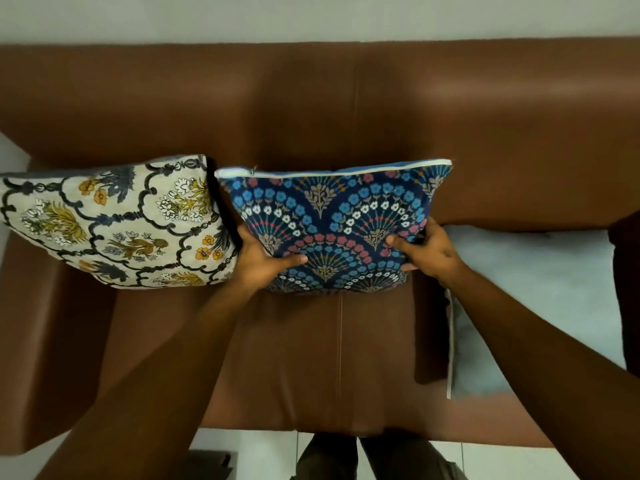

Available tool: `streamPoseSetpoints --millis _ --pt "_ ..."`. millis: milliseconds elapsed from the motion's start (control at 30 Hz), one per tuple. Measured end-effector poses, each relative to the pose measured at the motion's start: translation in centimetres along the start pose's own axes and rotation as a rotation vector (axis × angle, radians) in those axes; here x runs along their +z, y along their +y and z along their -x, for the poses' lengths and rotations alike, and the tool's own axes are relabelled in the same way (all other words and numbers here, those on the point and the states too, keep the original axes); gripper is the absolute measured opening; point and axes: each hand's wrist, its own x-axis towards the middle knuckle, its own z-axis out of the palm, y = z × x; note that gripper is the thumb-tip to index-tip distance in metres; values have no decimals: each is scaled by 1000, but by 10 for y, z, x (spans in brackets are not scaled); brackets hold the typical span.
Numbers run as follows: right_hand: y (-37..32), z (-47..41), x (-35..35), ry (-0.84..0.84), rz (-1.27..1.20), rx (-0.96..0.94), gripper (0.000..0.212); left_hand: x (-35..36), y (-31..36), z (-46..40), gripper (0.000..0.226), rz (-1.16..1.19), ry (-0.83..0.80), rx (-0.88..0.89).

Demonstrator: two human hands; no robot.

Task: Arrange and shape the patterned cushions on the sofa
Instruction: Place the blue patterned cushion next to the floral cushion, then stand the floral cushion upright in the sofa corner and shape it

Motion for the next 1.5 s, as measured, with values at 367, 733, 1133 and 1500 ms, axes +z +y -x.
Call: streamPoseSetpoints --millis 367,733,1133,1500 --pt "58 48 -74 375 162 -7 45 61 -7 45 105 48 306 -50" --pt "237 181 -290 541 300 521 89 340 -1 203 119 -133 -440 -177" --pt "158 171 -409 194 -5 411 52 359 117 234 93 156 -409 -33" --pt "22 76 -448 292 -429 -68 52 324 274 87 112 202 -247 14"
